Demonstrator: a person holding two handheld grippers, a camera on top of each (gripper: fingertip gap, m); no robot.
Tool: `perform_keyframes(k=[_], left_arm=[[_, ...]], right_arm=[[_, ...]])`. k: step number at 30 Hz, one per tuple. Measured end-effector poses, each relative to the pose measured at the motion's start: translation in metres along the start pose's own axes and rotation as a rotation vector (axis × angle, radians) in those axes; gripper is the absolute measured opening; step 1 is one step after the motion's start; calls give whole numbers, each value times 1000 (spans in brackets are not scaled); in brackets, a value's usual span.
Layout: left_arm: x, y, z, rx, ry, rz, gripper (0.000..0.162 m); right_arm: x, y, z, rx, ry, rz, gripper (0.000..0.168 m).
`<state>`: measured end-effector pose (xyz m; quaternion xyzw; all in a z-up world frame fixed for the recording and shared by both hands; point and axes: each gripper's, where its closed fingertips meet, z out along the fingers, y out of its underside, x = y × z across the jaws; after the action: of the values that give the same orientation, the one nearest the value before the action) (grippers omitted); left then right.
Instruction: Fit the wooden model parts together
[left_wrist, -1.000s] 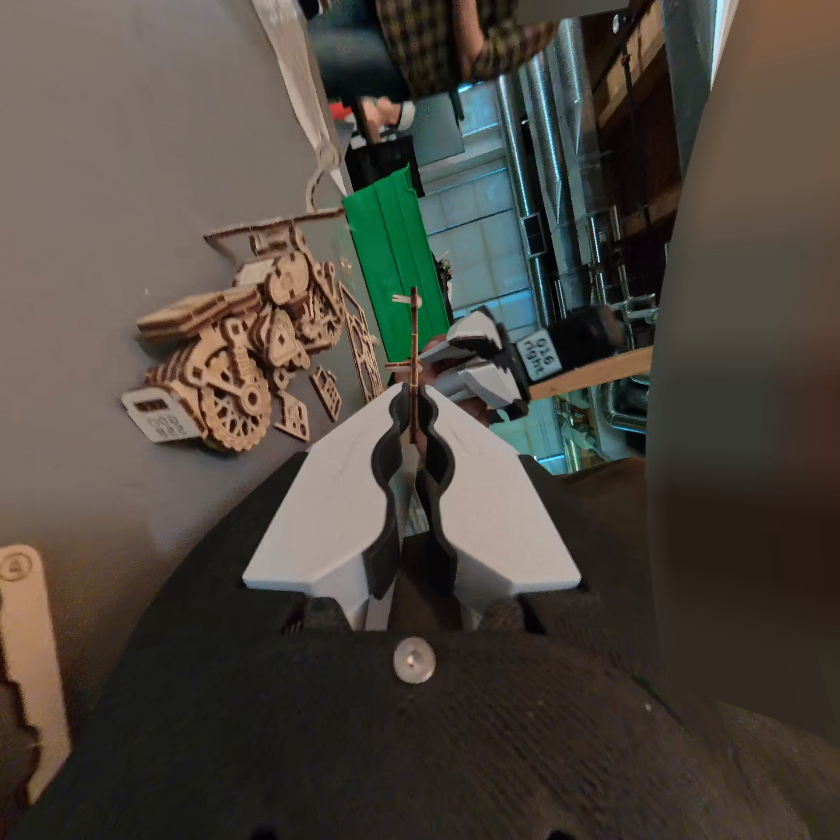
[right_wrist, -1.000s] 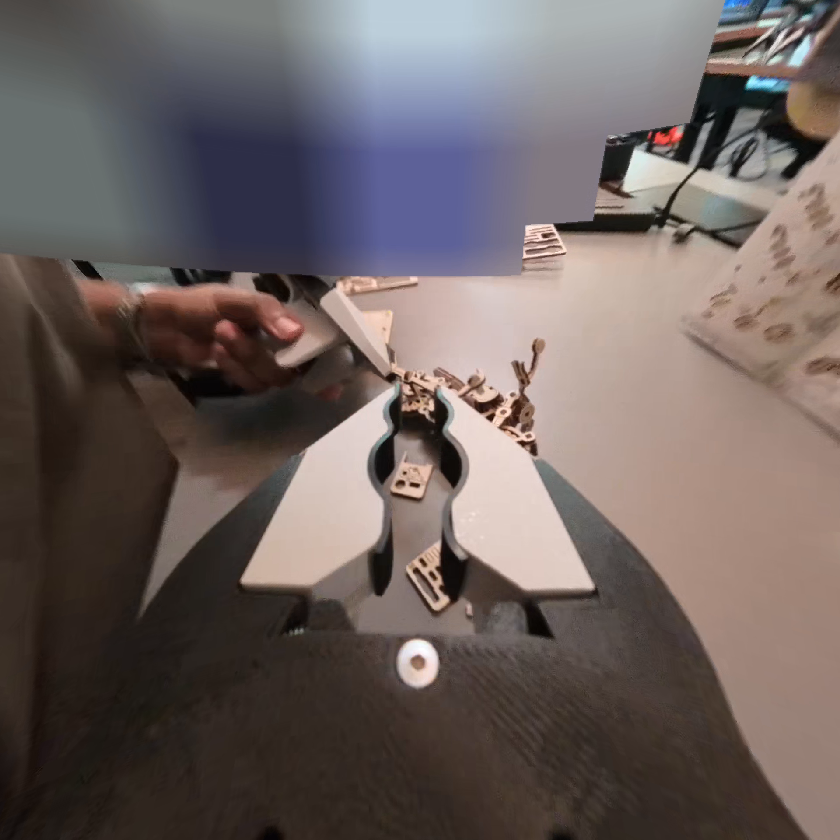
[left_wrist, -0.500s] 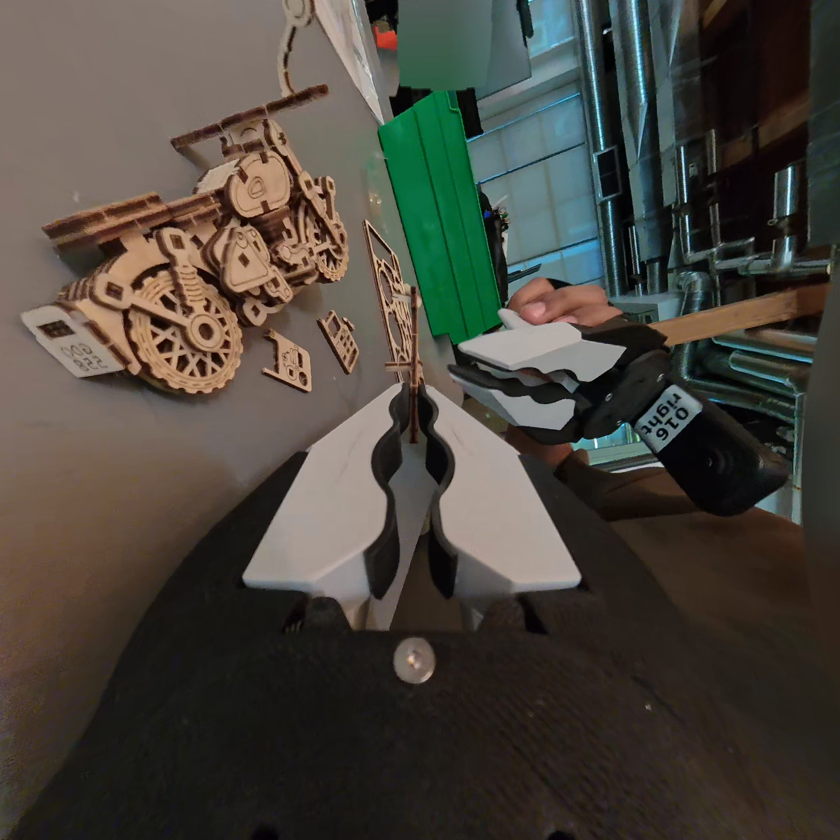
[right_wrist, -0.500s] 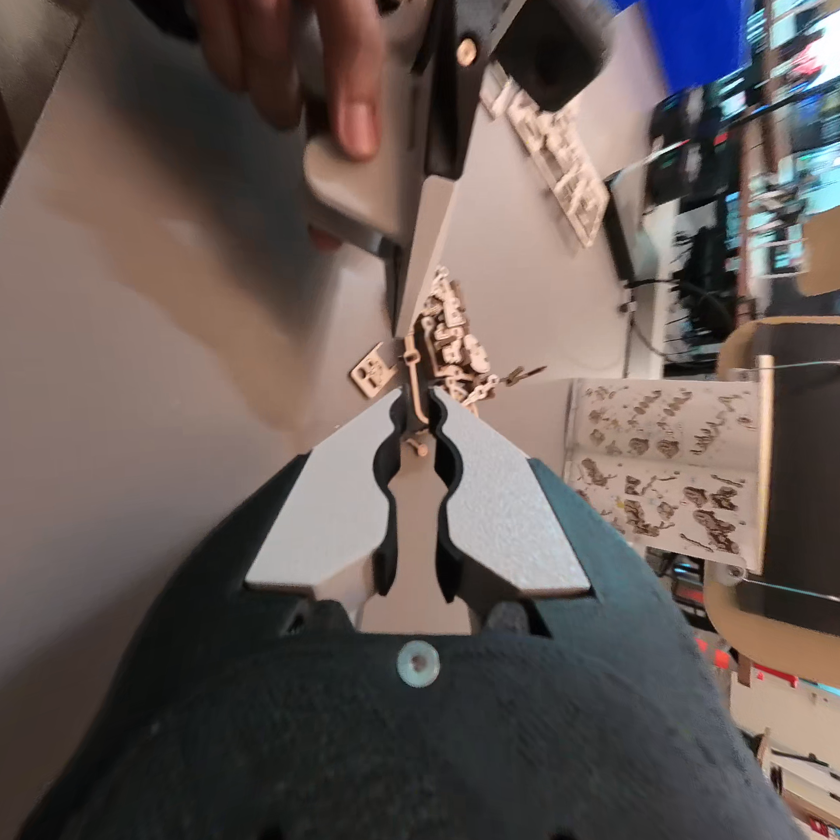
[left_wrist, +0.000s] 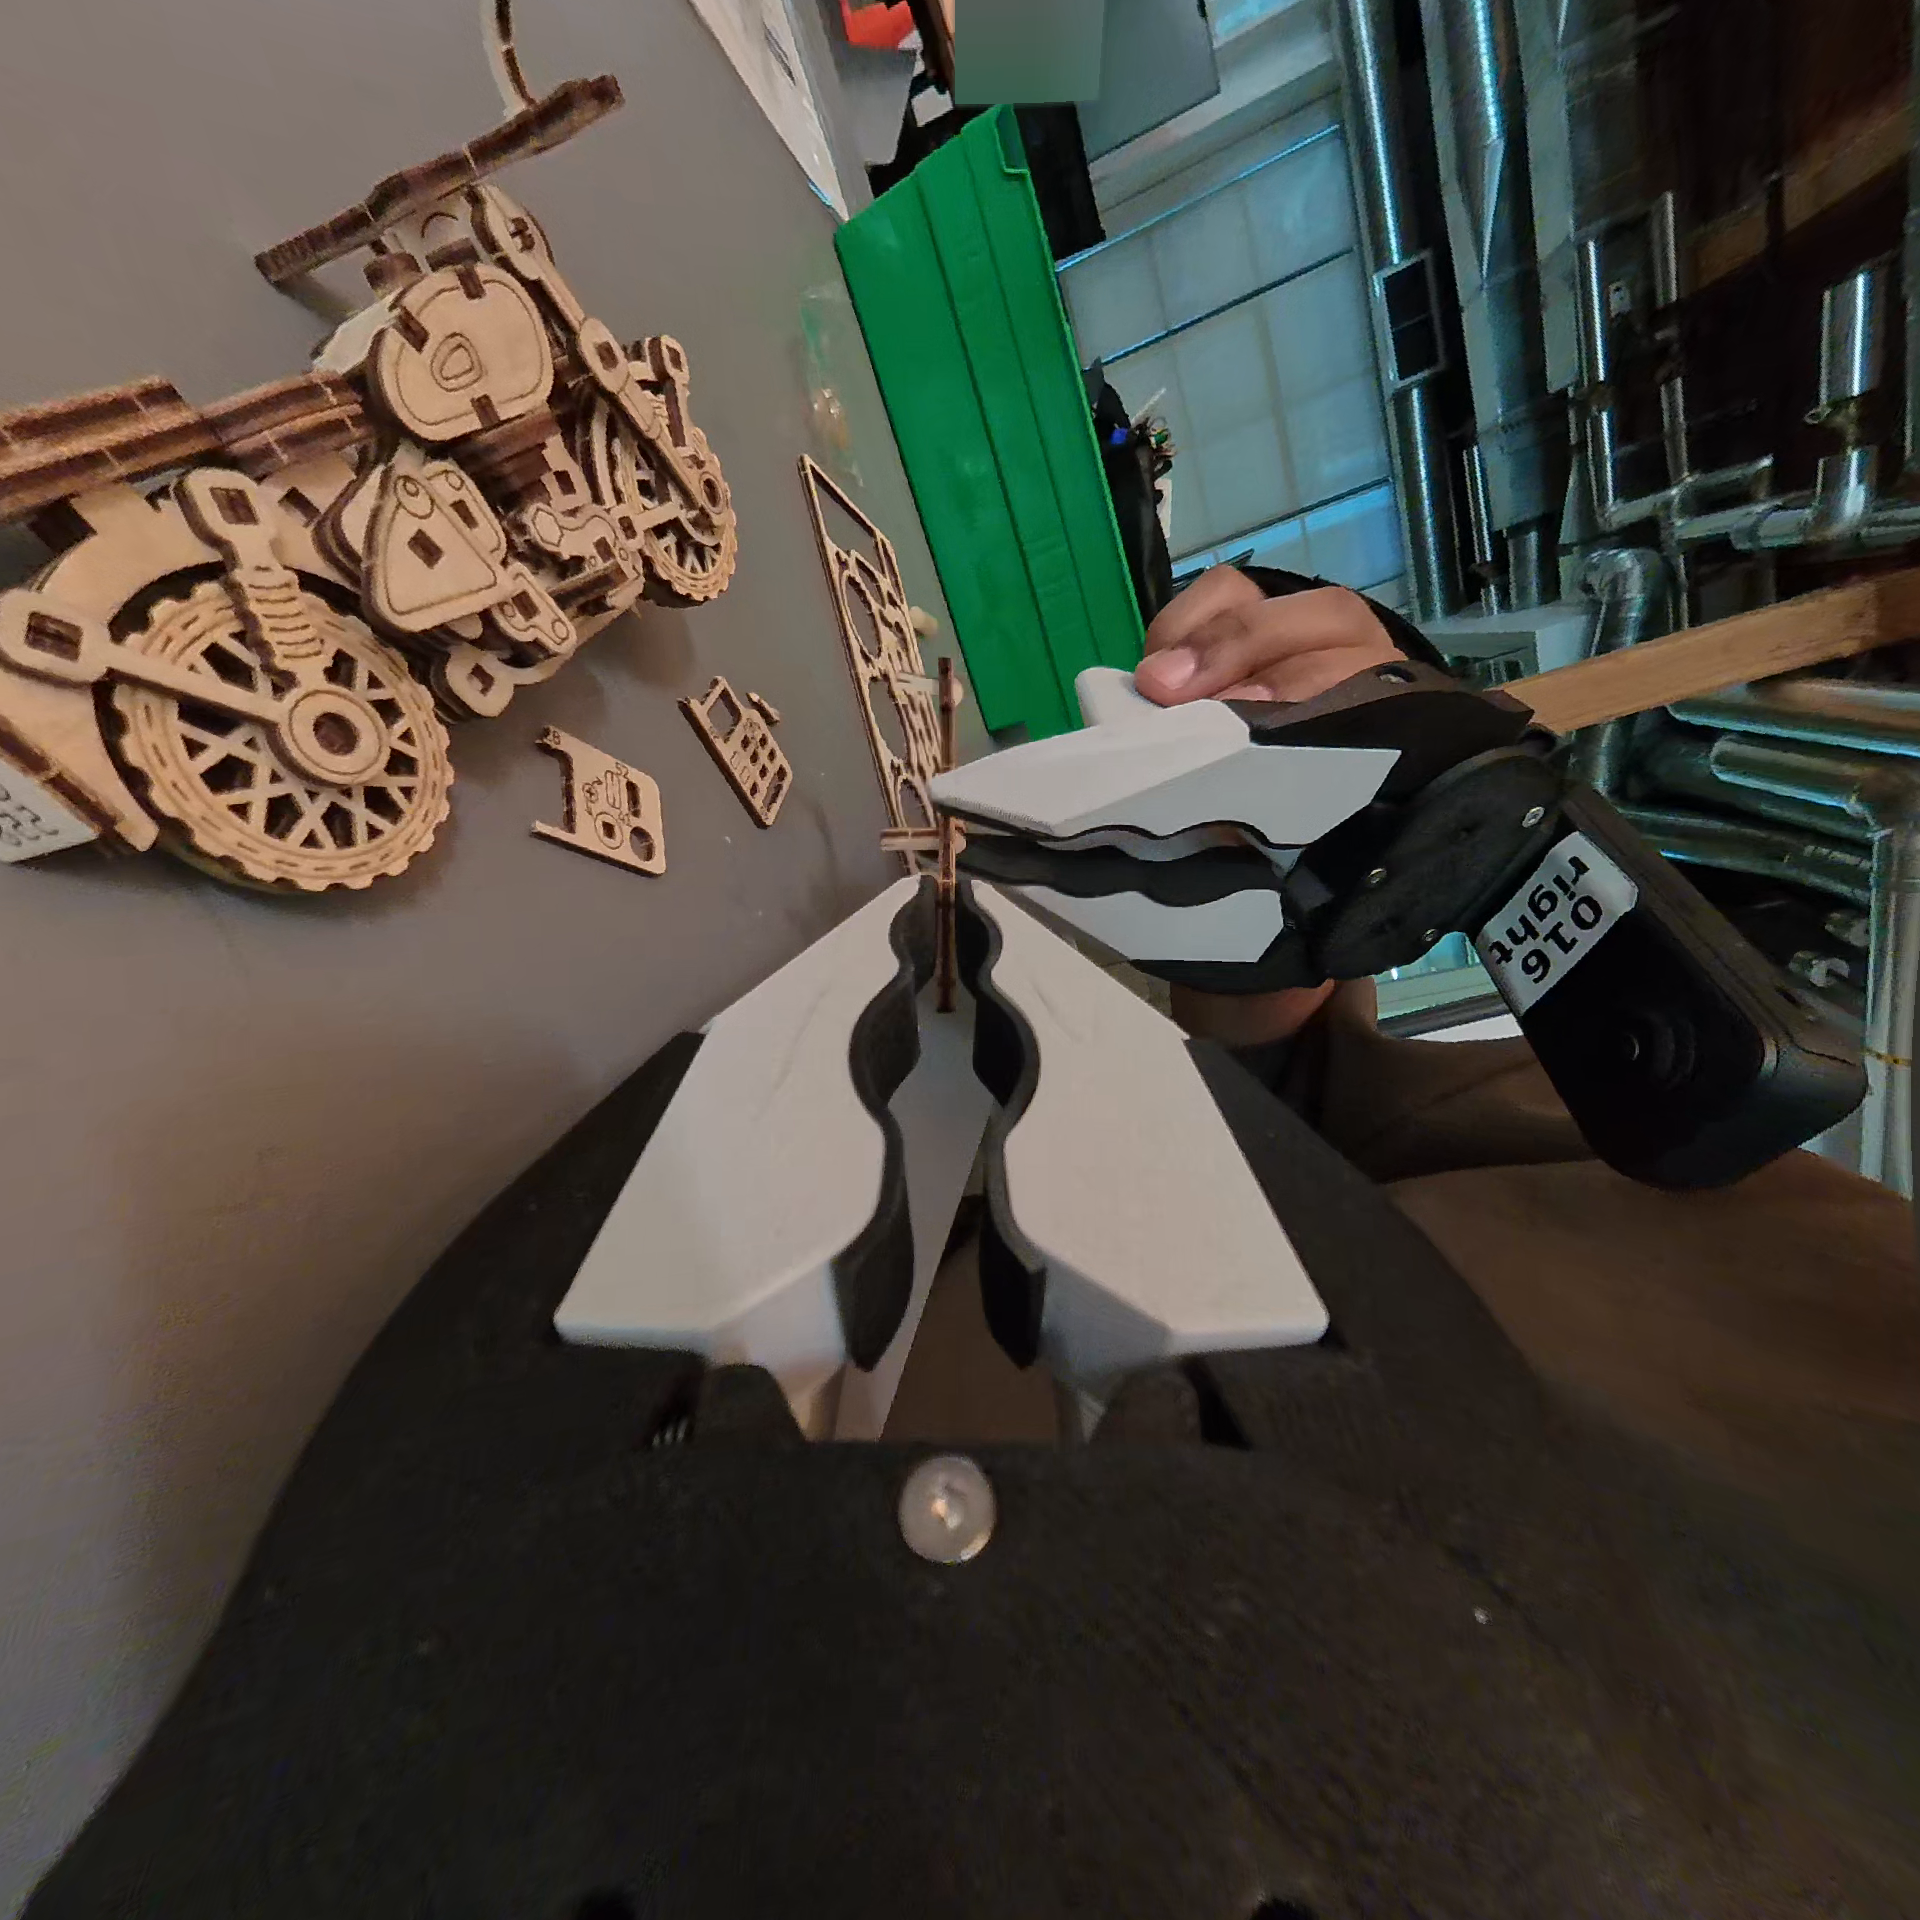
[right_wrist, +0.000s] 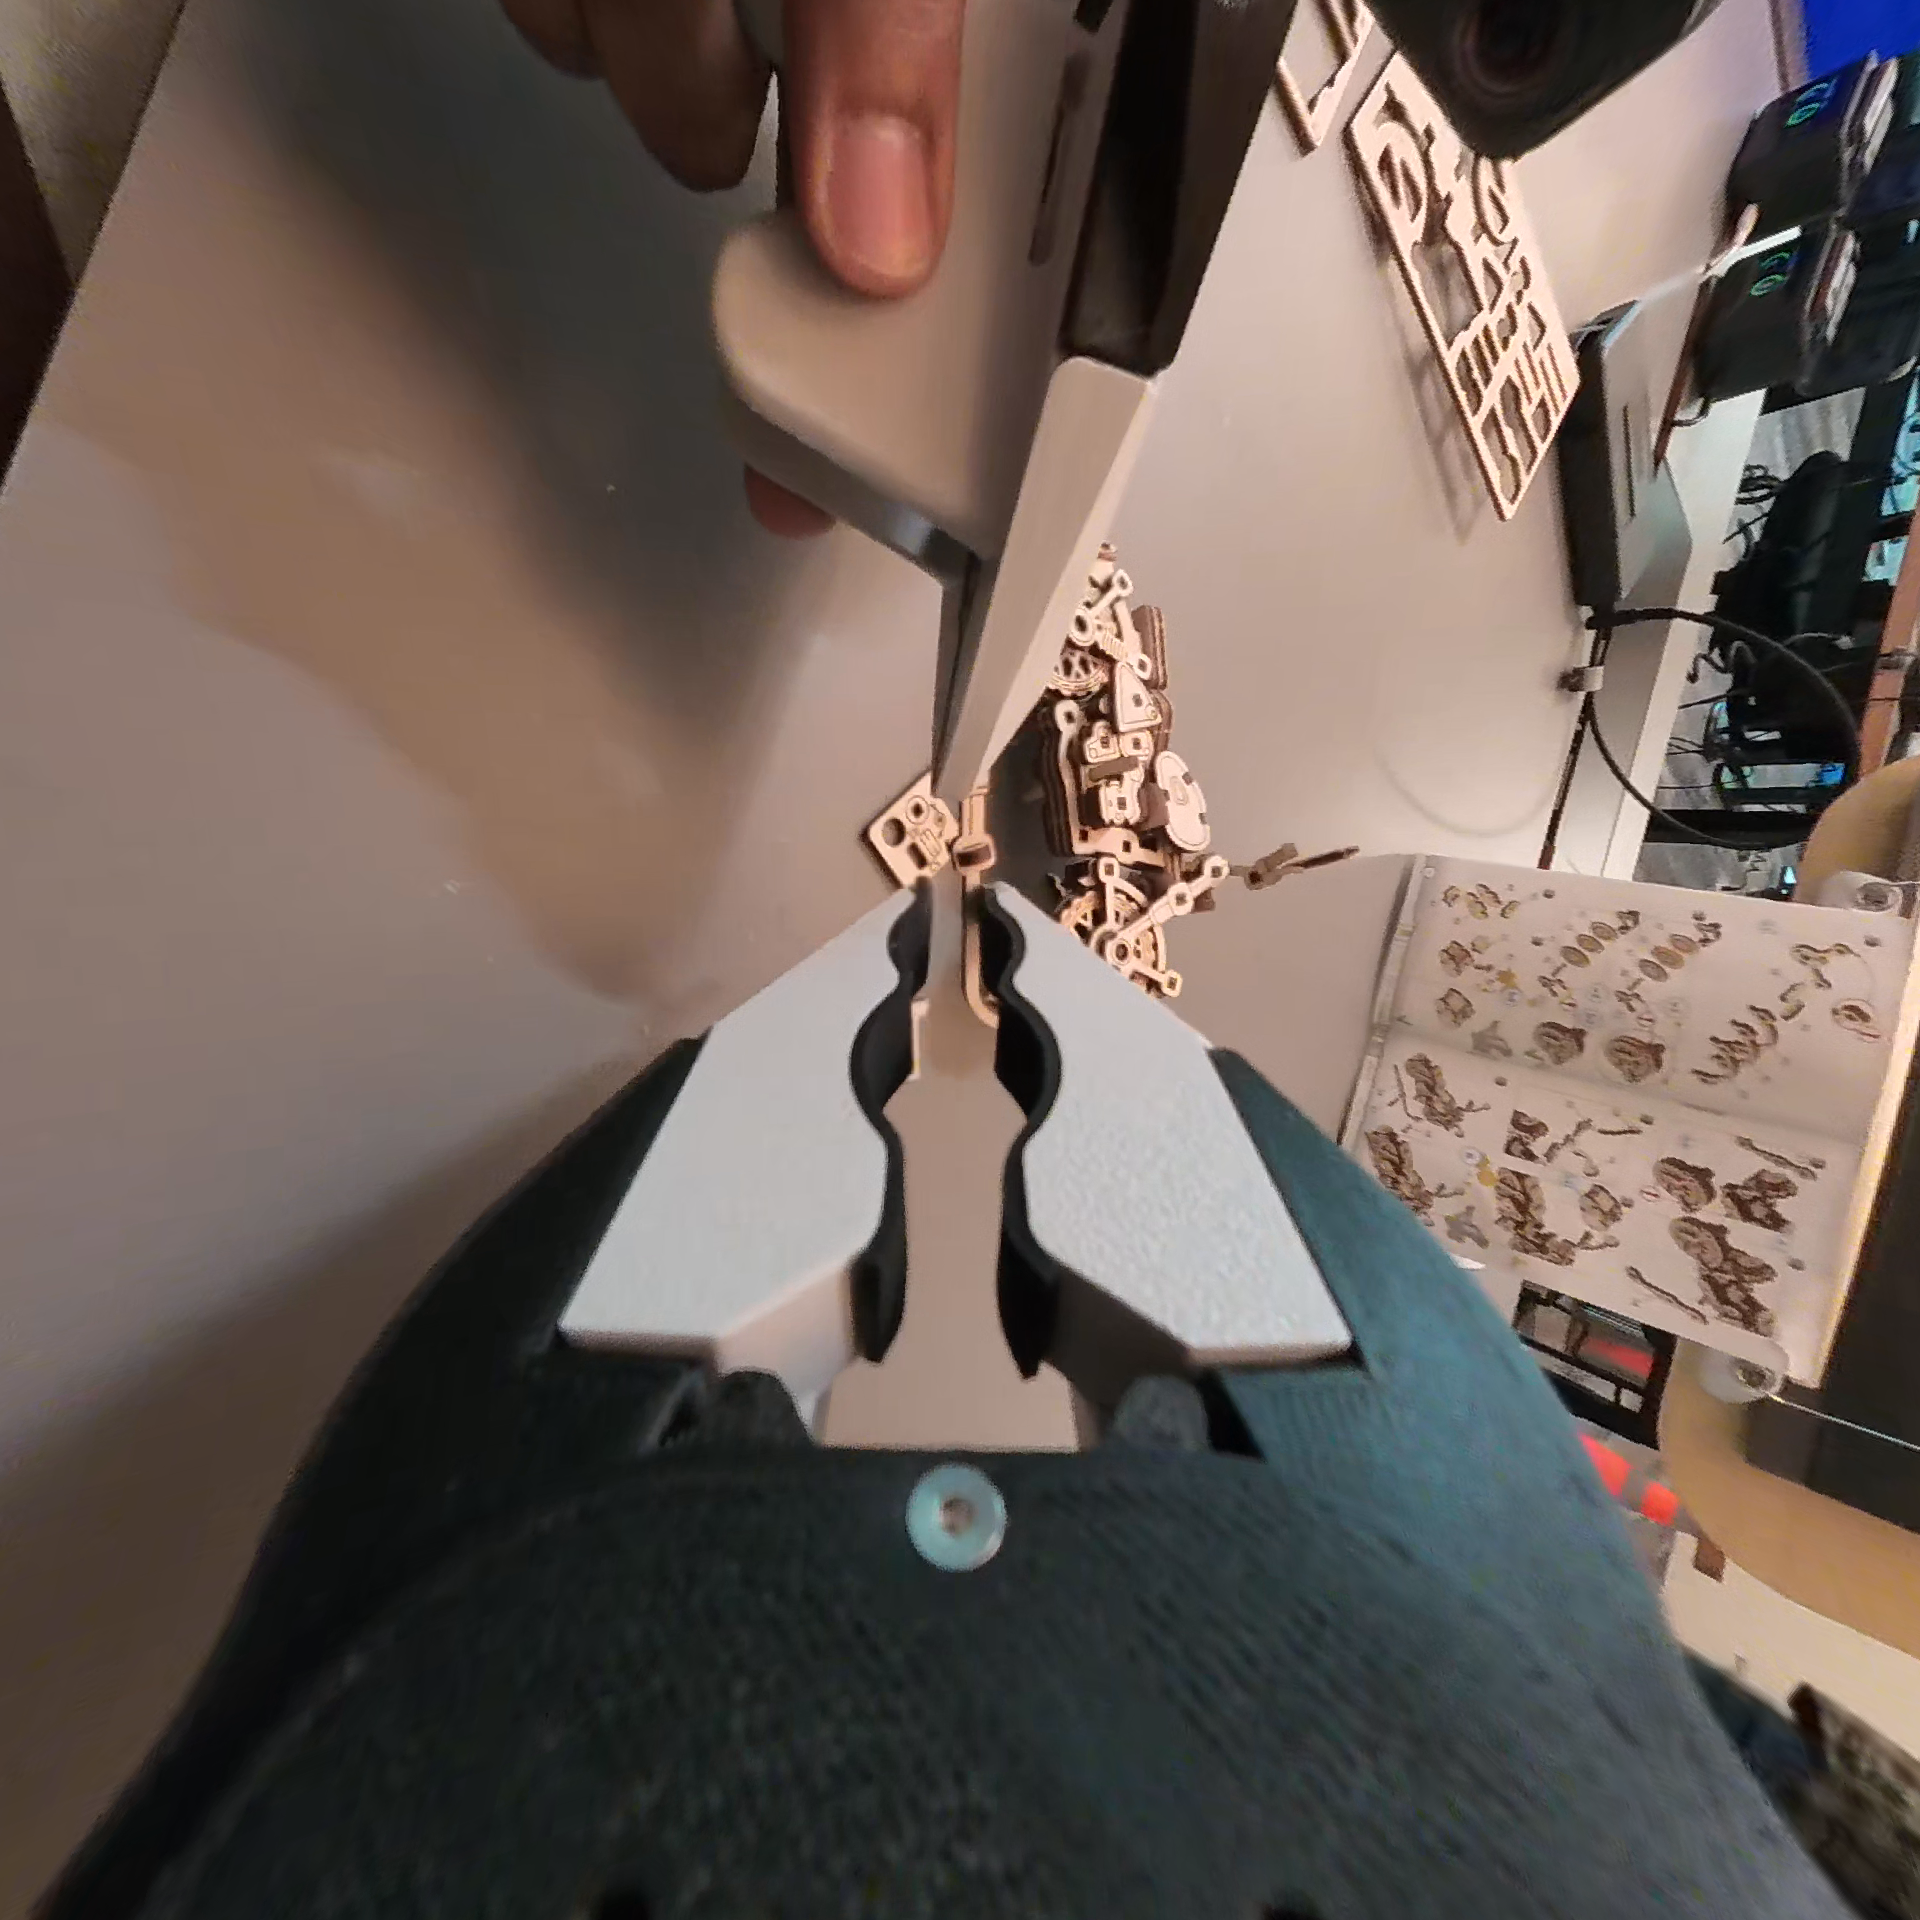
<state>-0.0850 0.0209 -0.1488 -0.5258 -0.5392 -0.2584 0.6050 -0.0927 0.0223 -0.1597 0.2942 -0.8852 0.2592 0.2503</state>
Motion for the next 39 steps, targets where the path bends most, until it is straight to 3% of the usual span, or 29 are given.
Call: perform_keyframes(k=[7, 11, 14, 17, 21, 27, 29, 34, 39], left_arm=[[1, -2, -1, 5, 22, 0, 1], [4, -6, -5, 3, 18, 25, 27], [7, -19, -18, 39, -5, 79, 36], [-1, -39, -37, 99, -119, 215, 43], [-35, -57, -56, 116, -434, 455, 66], [-40, -56, -48, 93, -483, 583, 82], [-35, -58, -48, 111, -461, 614, 81], [-20, -62, -59, 164, -363, 634, 57], [-22, -60, -66, 135, -405, 694, 42]], right_arm=[[5, -1, 1, 22, 27, 23, 1], [13, 6, -1, 13, 63, 26, 1], [18, 10, -5, 26, 76, 44, 1], [22, 14, -8, 34, 87, 61, 1], [30, 15, -5, 68, 68, 113, 1], [43, 7, 13, 26, -66, 159, 1], [47, 2, 20, 9, -127, 158, 1], [49, -10, 35, -12, -250, 116, 1], [46, -9, 39, -99, -351, 90, 1]])
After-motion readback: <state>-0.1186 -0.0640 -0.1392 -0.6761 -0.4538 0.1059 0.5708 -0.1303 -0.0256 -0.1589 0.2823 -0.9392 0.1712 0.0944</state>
